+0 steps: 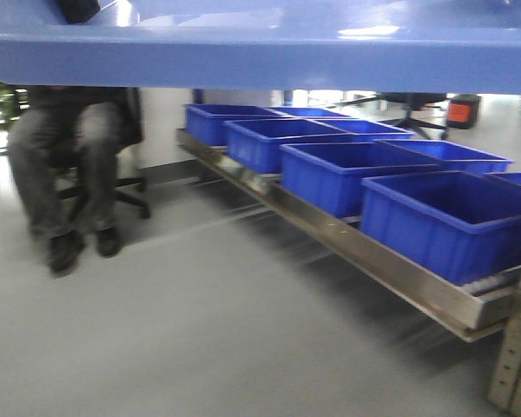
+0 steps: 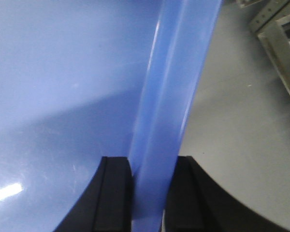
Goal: Grab blue tray and place on right shelf
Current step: 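Carry the tray with both grippers while driving to the shelf rack, then raise the held tray above the steel shelf edge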
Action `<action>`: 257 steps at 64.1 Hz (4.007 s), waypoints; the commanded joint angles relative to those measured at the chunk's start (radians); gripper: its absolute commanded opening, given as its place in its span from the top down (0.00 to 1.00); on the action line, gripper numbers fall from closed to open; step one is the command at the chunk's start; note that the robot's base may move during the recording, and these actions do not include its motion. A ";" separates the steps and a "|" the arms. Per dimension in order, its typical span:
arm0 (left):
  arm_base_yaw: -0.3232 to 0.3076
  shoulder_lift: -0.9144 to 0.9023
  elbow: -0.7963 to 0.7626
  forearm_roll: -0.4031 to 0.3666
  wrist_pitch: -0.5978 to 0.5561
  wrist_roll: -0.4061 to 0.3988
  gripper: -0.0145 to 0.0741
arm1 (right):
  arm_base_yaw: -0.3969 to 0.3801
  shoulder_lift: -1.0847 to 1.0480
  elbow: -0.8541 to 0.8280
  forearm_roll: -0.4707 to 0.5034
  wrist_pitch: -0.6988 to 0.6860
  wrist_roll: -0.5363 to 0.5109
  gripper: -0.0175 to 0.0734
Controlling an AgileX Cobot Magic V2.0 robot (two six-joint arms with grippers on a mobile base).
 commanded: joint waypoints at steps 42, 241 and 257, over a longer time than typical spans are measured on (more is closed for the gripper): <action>-0.010 -0.032 -0.023 -0.002 0.101 0.026 0.89 | 0.004 -0.028 -0.031 0.000 -0.073 -0.031 0.75; -0.010 -0.032 -0.023 -0.035 0.082 0.058 0.89 | 0.004 -0.027 -0.031 0.000 -0.077 -0.031 0.75; -0.010 -0.032 -0.094 0.119 -0.037 0.110 0.89 | 0.004 -0.010 -0.107 -0.006 -0.100 -0.038 0.75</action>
